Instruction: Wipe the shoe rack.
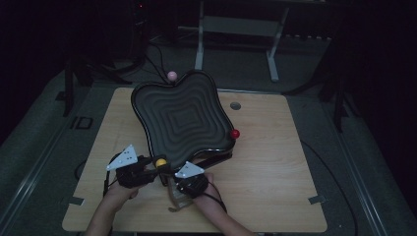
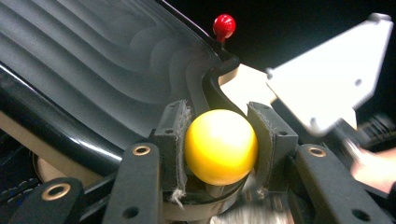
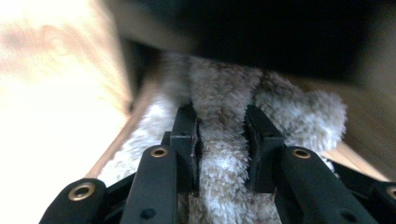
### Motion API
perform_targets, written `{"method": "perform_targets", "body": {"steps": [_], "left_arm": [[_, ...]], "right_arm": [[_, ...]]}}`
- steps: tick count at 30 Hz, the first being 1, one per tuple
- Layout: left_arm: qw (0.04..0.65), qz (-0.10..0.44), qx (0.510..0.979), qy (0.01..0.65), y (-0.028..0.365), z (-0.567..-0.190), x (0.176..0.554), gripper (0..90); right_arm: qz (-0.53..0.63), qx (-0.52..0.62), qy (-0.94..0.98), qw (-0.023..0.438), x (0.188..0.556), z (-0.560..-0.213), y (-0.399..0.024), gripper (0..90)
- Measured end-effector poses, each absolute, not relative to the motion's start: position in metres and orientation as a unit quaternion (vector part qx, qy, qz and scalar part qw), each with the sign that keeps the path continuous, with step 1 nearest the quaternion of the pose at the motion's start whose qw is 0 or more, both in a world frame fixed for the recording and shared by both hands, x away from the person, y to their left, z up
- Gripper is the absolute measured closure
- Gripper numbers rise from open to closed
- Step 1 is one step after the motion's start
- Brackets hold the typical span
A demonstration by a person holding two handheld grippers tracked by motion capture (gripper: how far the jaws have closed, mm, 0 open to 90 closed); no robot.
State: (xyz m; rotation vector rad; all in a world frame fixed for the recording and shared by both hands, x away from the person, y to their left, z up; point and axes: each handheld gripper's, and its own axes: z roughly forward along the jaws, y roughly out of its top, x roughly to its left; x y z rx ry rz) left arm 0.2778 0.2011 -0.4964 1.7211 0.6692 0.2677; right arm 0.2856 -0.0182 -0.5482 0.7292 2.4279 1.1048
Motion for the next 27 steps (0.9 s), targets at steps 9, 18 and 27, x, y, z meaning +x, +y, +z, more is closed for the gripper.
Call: {"method": "perform_targets", "body": {"steps": [9,18,27], "left_arm": [[0.594,0.115,0.742,0.288,0.202,-0.496,0.277,59.5],[0.596,0.114,0.741,0.287,0.201,-0.496,0.277,59.5],[0.595,0.114,0.742,0.288,0.200,-0.496,0.277,59.6]], "right_arm": [[0.373,0.263,0.864,0.210,0.297,-0.548,-0.044,69.2],[0.338,0.361,0.831,0.255,0.341,-0.545,-0.128,68.9],[0.343,0.359,0.831,0.249,0.330,-0.547,-0.116,69.0]]}}
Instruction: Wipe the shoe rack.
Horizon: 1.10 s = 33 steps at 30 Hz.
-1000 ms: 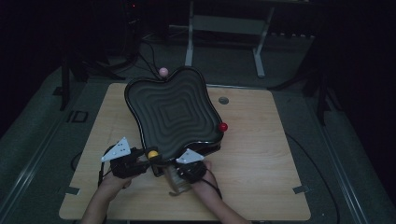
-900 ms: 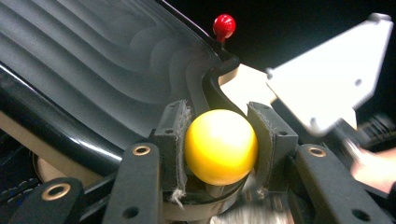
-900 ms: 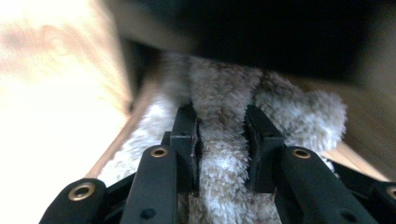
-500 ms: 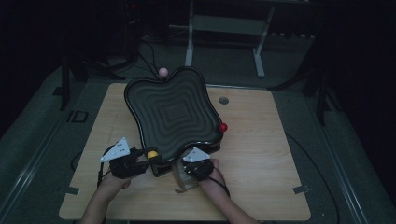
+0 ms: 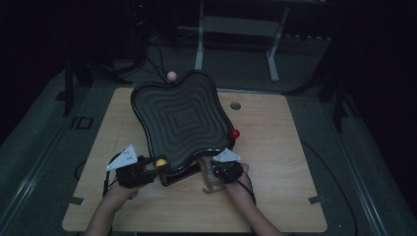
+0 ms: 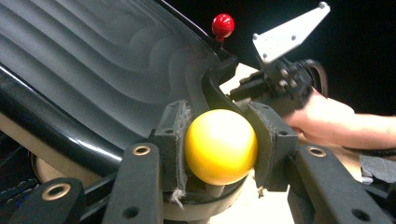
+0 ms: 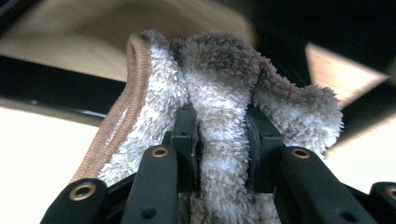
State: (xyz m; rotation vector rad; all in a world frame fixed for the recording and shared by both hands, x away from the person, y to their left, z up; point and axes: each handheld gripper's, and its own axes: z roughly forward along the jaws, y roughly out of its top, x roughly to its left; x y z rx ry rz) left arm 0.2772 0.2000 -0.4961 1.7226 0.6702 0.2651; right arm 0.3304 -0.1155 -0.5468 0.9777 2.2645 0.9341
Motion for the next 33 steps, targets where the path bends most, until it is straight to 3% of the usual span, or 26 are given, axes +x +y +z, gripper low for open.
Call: {"method": "perform_targets", "body": {"steps": [15,28,33], "left_arm": [[0.595,0.117,0.740,0.290,0.199,-0.496,0.277,59.5],[0.593,0.117,0.741,0.291,0.199,-0.496,0.277,59.5],[0.593,0.117,0.742,0.291,0.199,-0.496,0.276,59.4]], "right_arm": [[0.372,0.240,0.873,0.204,0.284,-0.551,-0.043,68.4],[0.410,0.188,0.884,0.123,0.264,-0.538,-0.051,69.0],[0.450,0.203,0.860,0.128,0.263,-0.527,-0.038,68.6]]}}
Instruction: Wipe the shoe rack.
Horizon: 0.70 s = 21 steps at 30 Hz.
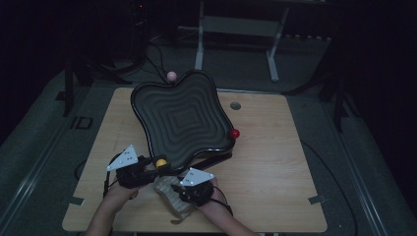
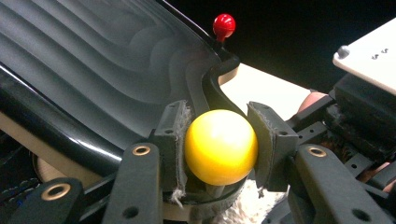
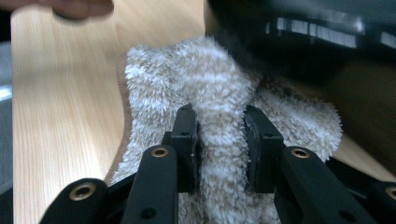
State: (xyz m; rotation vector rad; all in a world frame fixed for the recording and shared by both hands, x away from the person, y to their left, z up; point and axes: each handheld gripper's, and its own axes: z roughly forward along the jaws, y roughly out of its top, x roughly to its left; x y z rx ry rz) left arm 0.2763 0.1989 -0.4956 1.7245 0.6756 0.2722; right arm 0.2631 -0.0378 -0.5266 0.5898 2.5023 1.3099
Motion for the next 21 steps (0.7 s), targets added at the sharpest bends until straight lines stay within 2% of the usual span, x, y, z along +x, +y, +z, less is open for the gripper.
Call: {"method": "perform_targets", "body": {"steps": [3,8,12,18,21], "left_arm": [[0.594,0.118,0.741,0.291,0.199,-0.496,0.276,59.5],[0.593,0.120,0.741,0.292,0.198,-0.496,0.275,59.5],[0.591,0.121,0.742,0.293,0.197,-0.496,0.275,59.5],[0.594,0.119,0.740,0.292,0.198,-0.496,0.275,59.5],[0.595,0.119,0.739,0.293,0.198,-0.496,0.275,59.5]], "right_arm": [[0.464,0.210,0.852,0.123,0.265,-0.530,-0.028,67.6],[0.478,0.222,0.839,0.138,0.268,-0.535,-0.015,60.2],[0.472,0.222,0.838,0.159,0.269,-0.545,-0.008,61.0],[0.467,0.235,0.842,0.134,0.269,-0.549,-0.011,60.8],[0.485,0.233,0.831,0.140,0.268,-0.544,-0.012,59.0]]}}
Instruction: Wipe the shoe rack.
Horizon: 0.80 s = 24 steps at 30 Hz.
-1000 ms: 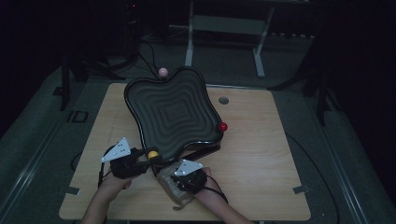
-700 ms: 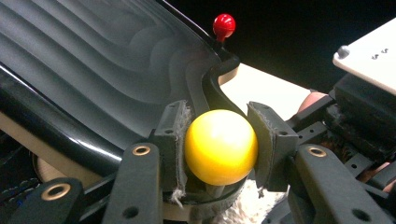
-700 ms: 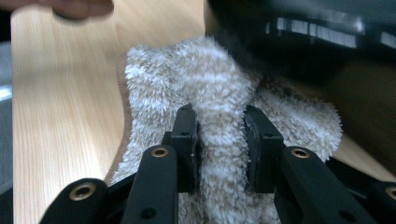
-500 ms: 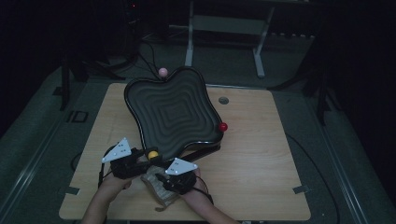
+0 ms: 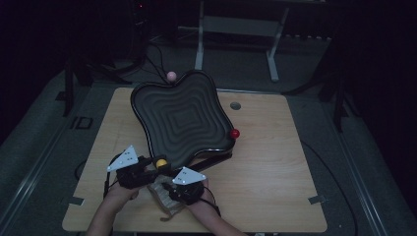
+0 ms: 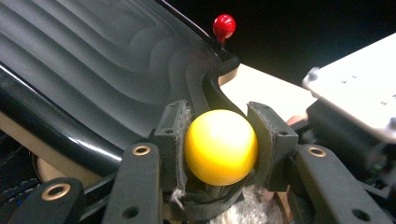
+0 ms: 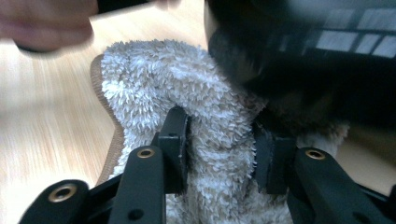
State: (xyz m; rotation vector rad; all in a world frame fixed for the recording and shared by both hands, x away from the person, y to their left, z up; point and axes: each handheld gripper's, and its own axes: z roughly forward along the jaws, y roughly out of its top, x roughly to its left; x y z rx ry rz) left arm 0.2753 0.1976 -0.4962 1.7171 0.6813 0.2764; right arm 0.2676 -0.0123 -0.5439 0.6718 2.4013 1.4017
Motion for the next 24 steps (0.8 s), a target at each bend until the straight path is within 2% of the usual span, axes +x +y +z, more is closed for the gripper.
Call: {"method": "perform_targets", "body": {"steps": [4,11,15,24], "left_arm": [[0.592,0.119,0.741,0.294,0.198,-0.496,0.275,59.5],[0.593,0.120,0.741,0.292,0.198,-0.496,0.275,59.4],[0.593,0.118,0.740,0.293,0.197,-0.496,0.275,59.5],[0.596,0.118,0.737,0.297,0.198,-0.497,0.275,59.3]], "right_arm": [[0.478,0.224,0.834,0.162,0.269,-0.549,-0.005,59.1],[0.453,0.233,0.849,0.143,0.270,-0.552,-0.005,60.2],[0.488,0.232,0.827,0.153,0.266,-0.540,-0.006,54.3],[0.451,0.225,0.852,0.142,0.274,-0.558,0.000,58.0]]}}
